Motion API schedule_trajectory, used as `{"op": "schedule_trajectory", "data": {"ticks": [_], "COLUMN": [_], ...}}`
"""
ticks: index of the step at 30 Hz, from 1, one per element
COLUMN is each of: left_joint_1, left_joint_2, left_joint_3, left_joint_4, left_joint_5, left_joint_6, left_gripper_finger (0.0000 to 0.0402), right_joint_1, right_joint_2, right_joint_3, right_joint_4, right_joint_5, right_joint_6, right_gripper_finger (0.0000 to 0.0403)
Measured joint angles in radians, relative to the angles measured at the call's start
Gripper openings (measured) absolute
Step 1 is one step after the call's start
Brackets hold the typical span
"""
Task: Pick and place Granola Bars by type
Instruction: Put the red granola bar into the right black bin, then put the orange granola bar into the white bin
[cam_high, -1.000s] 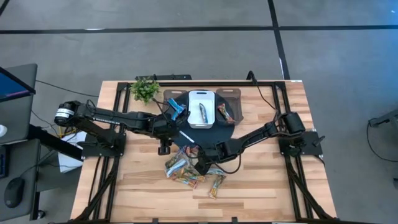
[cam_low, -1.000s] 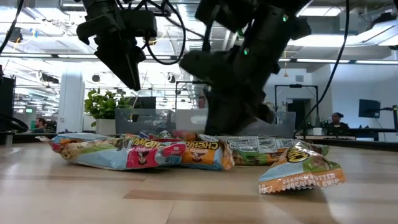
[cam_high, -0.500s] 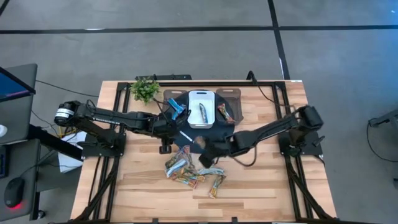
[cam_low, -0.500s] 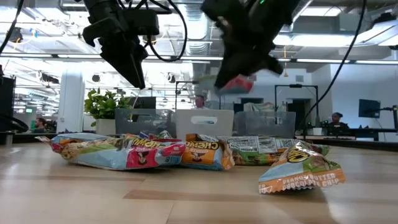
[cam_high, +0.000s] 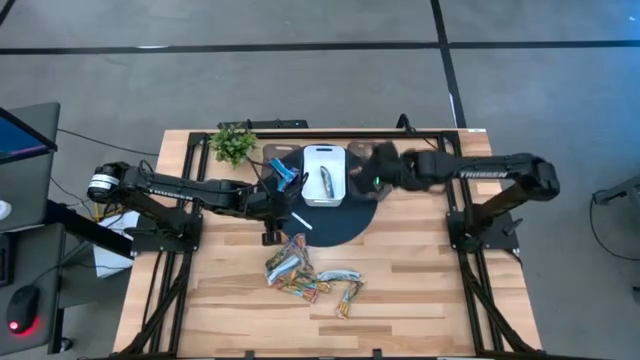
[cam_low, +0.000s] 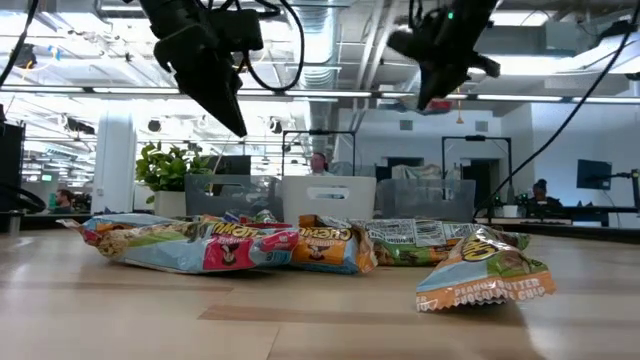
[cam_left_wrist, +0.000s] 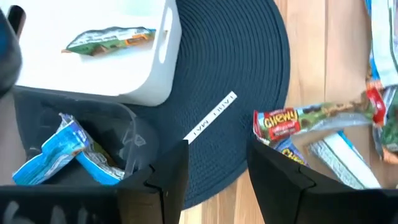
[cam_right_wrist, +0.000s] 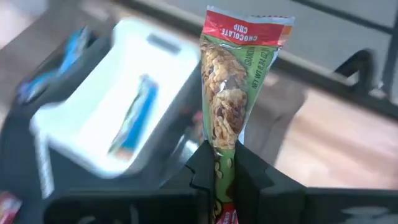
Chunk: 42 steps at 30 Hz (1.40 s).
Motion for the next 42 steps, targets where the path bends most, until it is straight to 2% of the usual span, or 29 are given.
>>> {"op": "schedule_trajectory", "data": {"ticks": [8, 14, 20, 25, 29, 33, 39, 42], "left_joint_1": [0.0, 0.0, 0.0, 0.0, 0.0, 0.0, -0.001, -0.003], "left_joint_2": [0.0, 0.0, 0.0, 0.0, 0.0, 0.0, 0.022, 0.075], "left_joint_3": [0.0, 0.0, 0.0, 0.0, 0.0, 0.0, 0.0, 0.001], "left_joint_4": [0.053, 0.095, 0.139, 0.182, 0.237, 0.289, 0.376, 0.448], "left_joint_5": [-0.059, -0.07, -0.068, 0.01, 0.051, 0.061, 0.212, 0.265], "left_joint_6": [-0.113, -0.212, -0.285, -0.244, -0.192, -0.163, -0.1, -0.106], "left_gripper_finger": [0.0158, 0.0158, 0.0158, 0.0158, 0.0158, 0.0158, 0.0158, 0.0158], "right_joint_1": [-0.221, -0.298, -0.323, -0.272, -0.206, -0.145, -0.034, 0.037], "right_joint_2": [0.069, 0.192, 0.264, 0.204, 0.098, -0.004, -0.163, -0.242], "right_joint_3": [0.0, 0.0, 0.0, 0.0, 0.0, 0.0, -0.047, -0.075], "right_joint_4": [0.006, -0.014, -0.007, 0.057, 0.136, 0.148, 0.154, 0.158], "right_joint_5": [-0.206, -0.205, -0.261, -0.242, -0.206, -0.206, -0.204, -0.202], "right_joint_6": [-0.172, -0.225, -0.333, -0.472, -0.572, -0.627, -0.633, -0.621], "right_gripper_finger": [0.0042, 0.0071, 0.0141, 0.0204, 0.023, 0.0234, 0.0228, 0.0225]}}
